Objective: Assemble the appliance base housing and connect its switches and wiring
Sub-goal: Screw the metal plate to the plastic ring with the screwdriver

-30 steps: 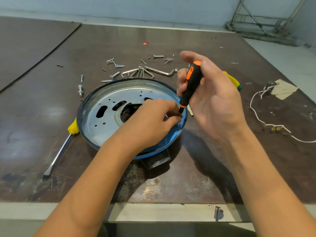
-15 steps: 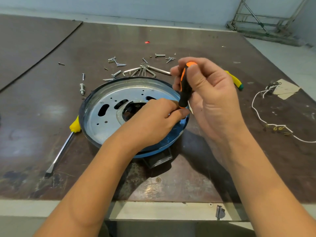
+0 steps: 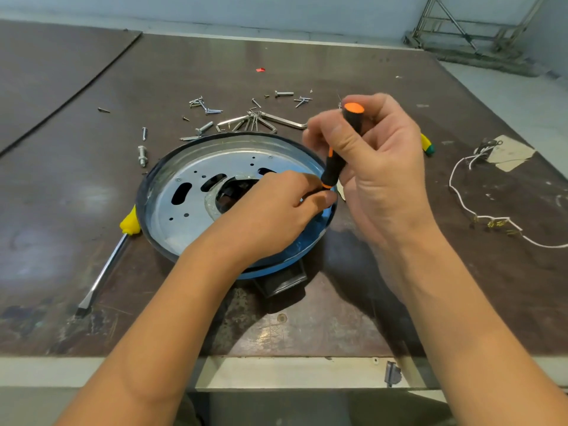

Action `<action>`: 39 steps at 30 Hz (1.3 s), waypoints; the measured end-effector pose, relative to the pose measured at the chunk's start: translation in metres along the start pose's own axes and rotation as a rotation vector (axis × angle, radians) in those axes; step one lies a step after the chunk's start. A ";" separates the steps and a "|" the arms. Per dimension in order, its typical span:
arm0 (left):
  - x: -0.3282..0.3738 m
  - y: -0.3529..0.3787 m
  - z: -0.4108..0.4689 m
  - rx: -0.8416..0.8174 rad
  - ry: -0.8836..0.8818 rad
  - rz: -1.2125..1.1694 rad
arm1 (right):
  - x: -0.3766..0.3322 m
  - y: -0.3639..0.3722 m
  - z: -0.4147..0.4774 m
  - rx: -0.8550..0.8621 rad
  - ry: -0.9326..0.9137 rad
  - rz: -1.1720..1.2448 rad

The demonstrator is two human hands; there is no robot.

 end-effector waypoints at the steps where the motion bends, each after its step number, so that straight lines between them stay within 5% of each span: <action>1: 0.000 0.001 0.000 -0.006 -0.004 0.010 | 0.001 -0.001 0.000 0.019 -0.011 -0.015; 9: 0.000 0.001 0.001 0.006 -0.018 0.019 | 0.000 -0.001 -0.001 -0.075 0.054 0.049; 14: 0.002 0.001 0.000 0.011 -0.029 0.054 | 0.001 -0.002 -0.002 0.067 -0.014 -0.046; 22: 0.002 0.002 0.001 0.001 -0.038 0.032 | -0.003 -0.001 -0.002 -0.052 0.064 0.036; 27: 0.000 0.003 0.001 -0.004 -0.035 0.039 | 0.005 0.002 -0.002 0.069 -0.010 -0.033; 39: 0.001 0.001 -0.001 -0.003 -0.030 0.035 | 0.003 0.008 -0.002 -0.053 0.001 -0.004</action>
Point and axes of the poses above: each hand's wrist, its own z-axis towards the middle knuckle, its own y-axis out of the palm, x = y × z, the point moved 3 cm from there along z, towards the middle knuckle, and after that the axes turned 6 degrees about -x, right-handed, at the moved point
